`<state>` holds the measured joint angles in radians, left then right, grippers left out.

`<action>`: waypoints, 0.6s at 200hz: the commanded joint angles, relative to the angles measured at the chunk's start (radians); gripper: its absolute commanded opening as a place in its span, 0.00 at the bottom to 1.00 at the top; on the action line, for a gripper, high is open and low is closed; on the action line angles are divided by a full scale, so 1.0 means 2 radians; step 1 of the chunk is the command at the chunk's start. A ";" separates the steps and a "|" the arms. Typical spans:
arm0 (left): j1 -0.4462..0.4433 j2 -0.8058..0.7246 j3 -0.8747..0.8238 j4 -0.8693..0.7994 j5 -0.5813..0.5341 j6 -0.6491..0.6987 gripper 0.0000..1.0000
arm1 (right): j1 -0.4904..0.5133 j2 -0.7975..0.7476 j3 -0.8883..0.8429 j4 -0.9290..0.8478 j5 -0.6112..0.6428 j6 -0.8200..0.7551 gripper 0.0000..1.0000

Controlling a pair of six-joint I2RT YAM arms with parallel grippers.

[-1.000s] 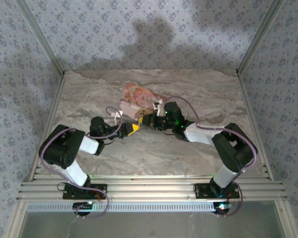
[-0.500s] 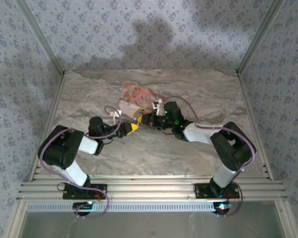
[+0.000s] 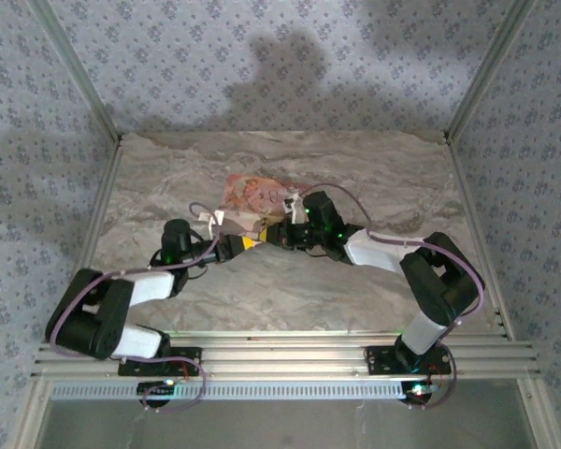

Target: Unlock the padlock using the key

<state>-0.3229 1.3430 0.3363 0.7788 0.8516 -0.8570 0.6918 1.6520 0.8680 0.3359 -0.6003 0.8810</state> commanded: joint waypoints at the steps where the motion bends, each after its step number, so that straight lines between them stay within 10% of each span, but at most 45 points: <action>1: -0.008 -0.067 0.005 -0.139 -0.052 0.104 0.00 | 0.013 0.011 0.020 -0.032 -0.026 -0.023 0.00; 120: -0.019 -0.231 0.002 -0.323 -0.120 0.151 0.00 | 0.011 0.051 0.000 0.099 -0.046 0.080 0.00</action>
<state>-0.3557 0.8921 0.3363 0.1707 0.6342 -0.5797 0.7158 1.7241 0.8757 0.4007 -0.6147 0.9424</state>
